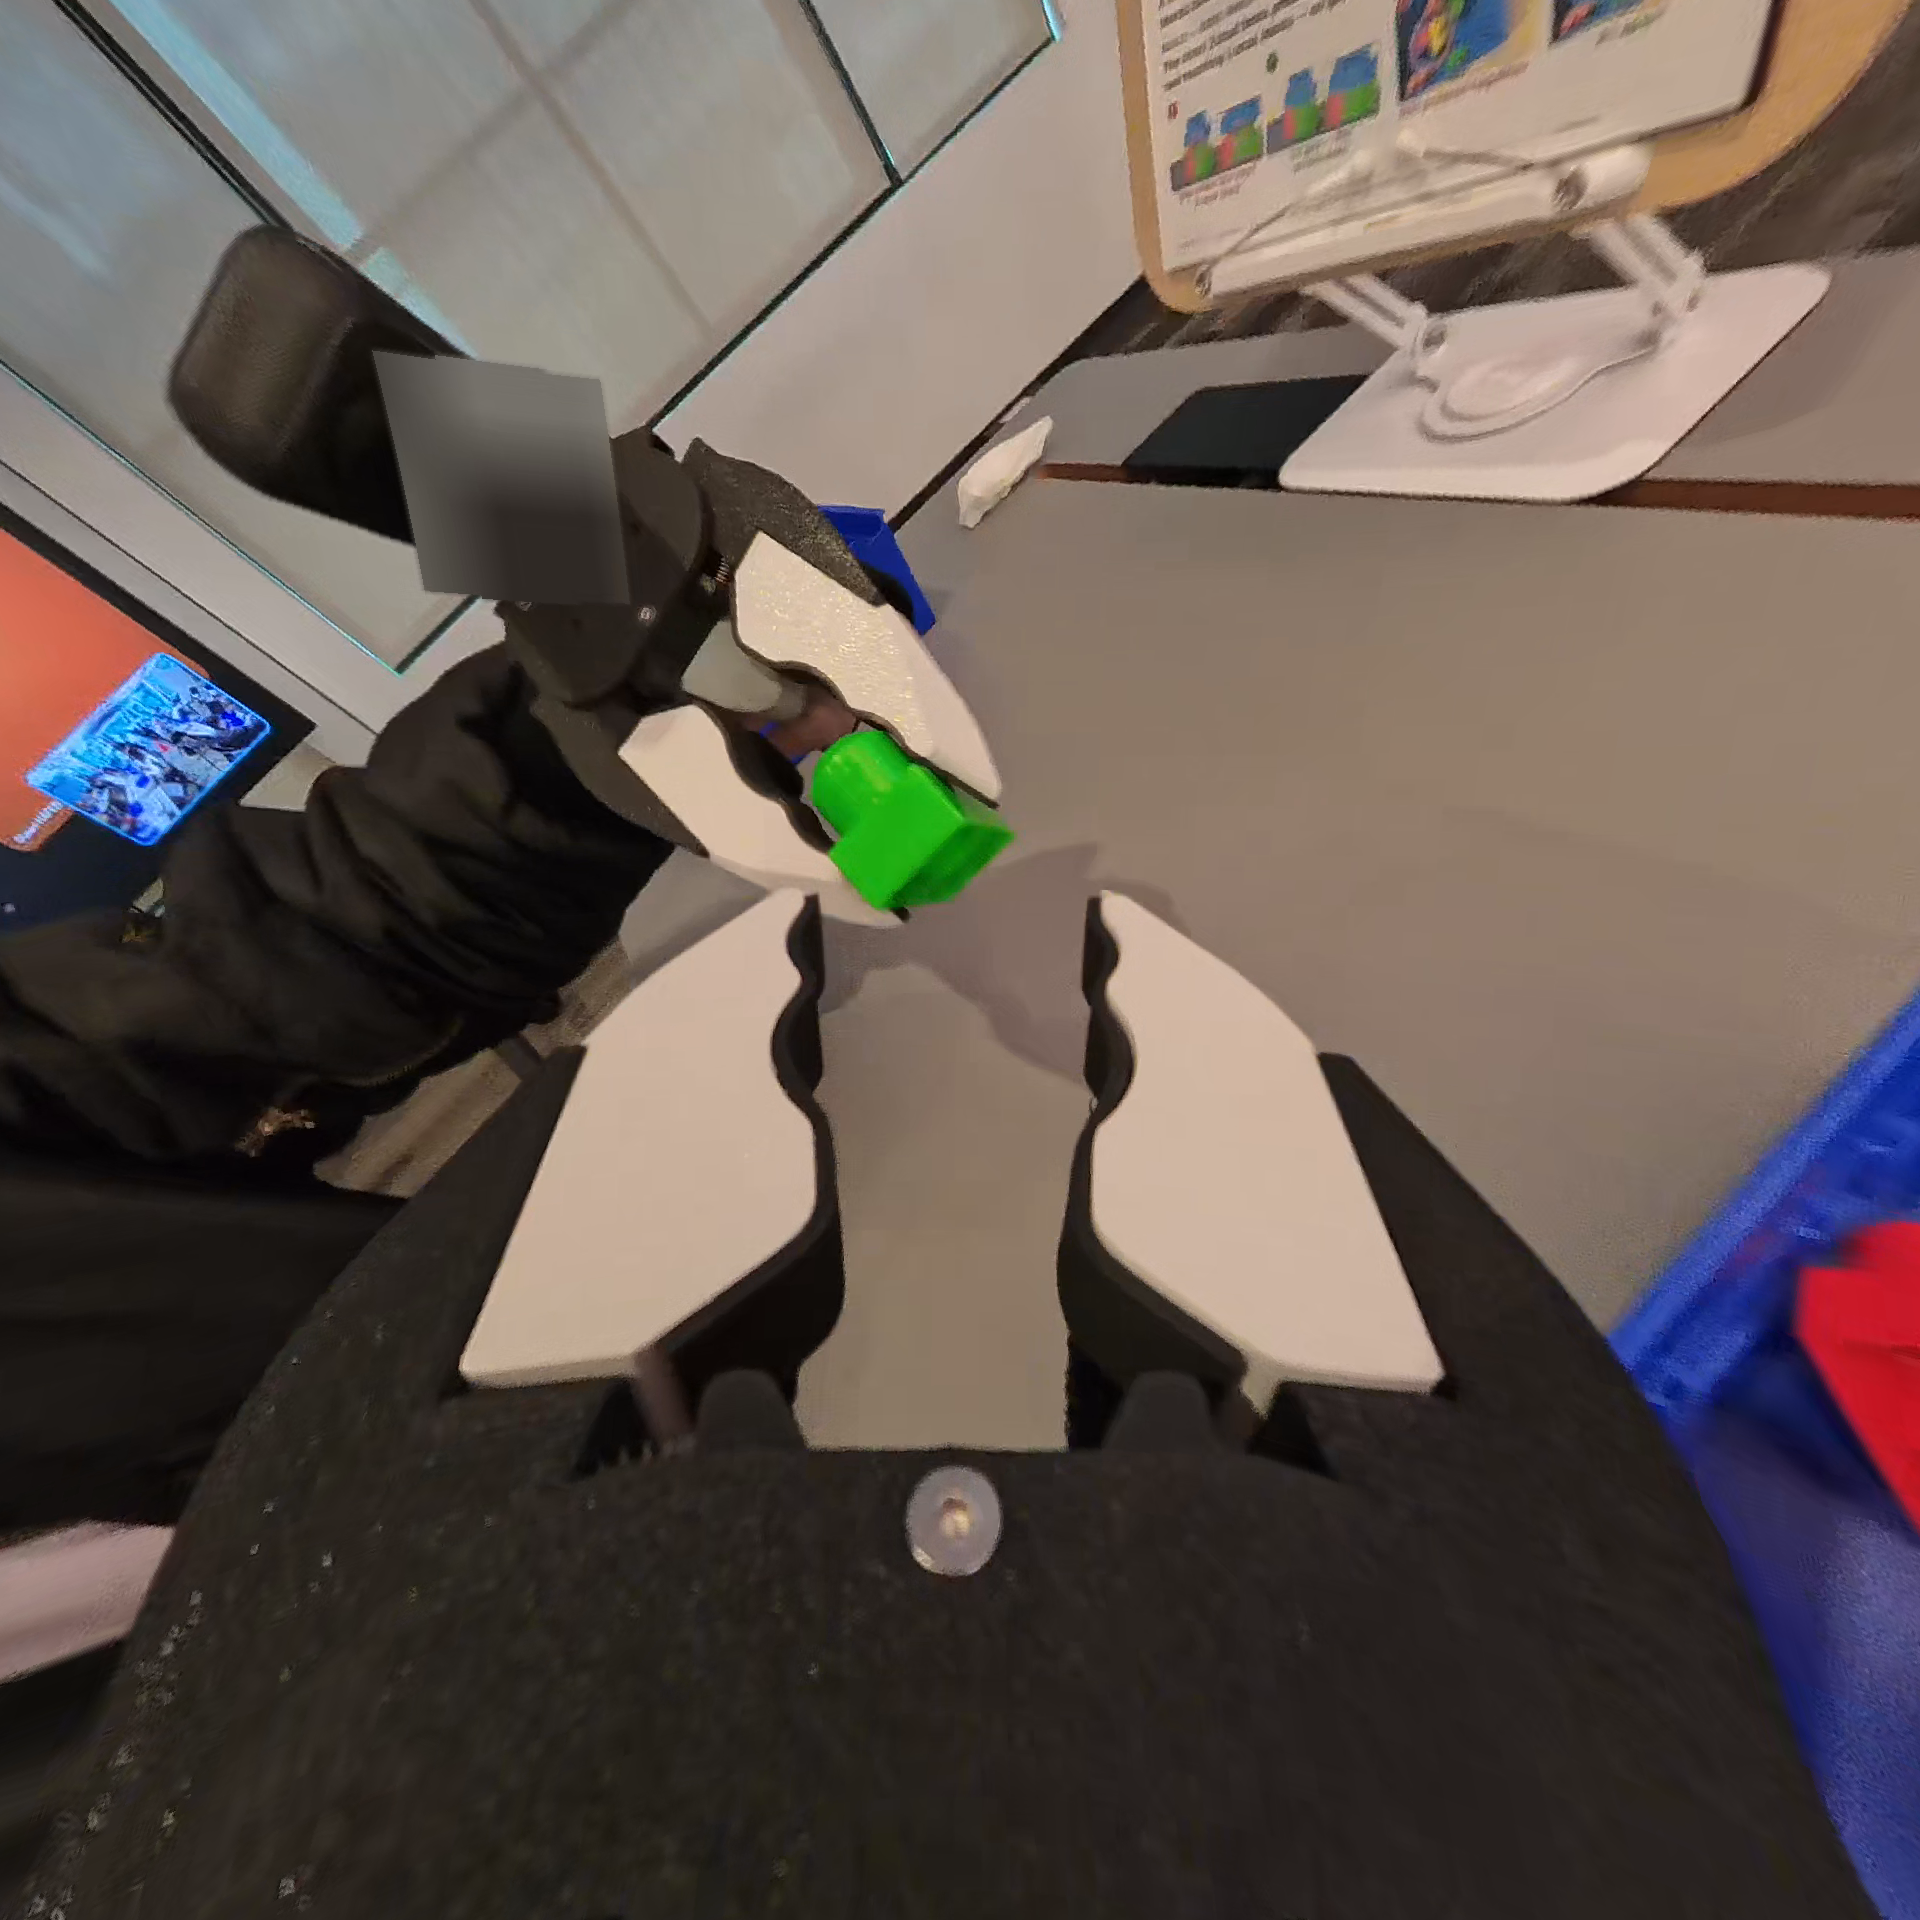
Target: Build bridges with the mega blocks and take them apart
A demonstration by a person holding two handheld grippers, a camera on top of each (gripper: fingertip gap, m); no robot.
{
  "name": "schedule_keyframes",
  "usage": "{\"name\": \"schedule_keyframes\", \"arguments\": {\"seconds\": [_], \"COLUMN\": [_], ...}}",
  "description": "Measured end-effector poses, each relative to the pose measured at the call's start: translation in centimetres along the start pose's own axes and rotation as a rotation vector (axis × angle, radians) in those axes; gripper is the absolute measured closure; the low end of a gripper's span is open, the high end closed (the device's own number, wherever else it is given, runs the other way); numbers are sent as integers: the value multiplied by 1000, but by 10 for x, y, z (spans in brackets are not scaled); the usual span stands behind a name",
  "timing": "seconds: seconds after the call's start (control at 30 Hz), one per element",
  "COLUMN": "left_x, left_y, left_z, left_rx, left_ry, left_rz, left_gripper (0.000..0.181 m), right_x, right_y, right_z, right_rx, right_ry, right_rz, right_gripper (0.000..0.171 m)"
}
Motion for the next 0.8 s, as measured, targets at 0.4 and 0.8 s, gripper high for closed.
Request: {"name": "schedule_keyframes", "arguments": {"seconds": [0.4, 0.8], "left_x": [2, 0], "left_y": [-25, -14], "left_z": [-3, 12], "left_rx": [-48, -80], "left_ry": [-72, 14], "left_rz": [-138, -221], "left_gripper": [146, 111], "right_x": [3, 18], "right_y": [-63, -30], "right_z": [8, -1], "right_rx": [-103, -44], "right_ry": [-148, -148], "right_rz": [69, 91], "right_gripper": [111, 123]}}
Point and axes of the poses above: each gripper's, where its closed fingertips meet, y back along the fingers, z out of its underside, x = y × z across the jaws, the point moved 8 cm from there along y, back along the fingers, and after that the axes turned 6 degrees about y, right-handed, at the moved point
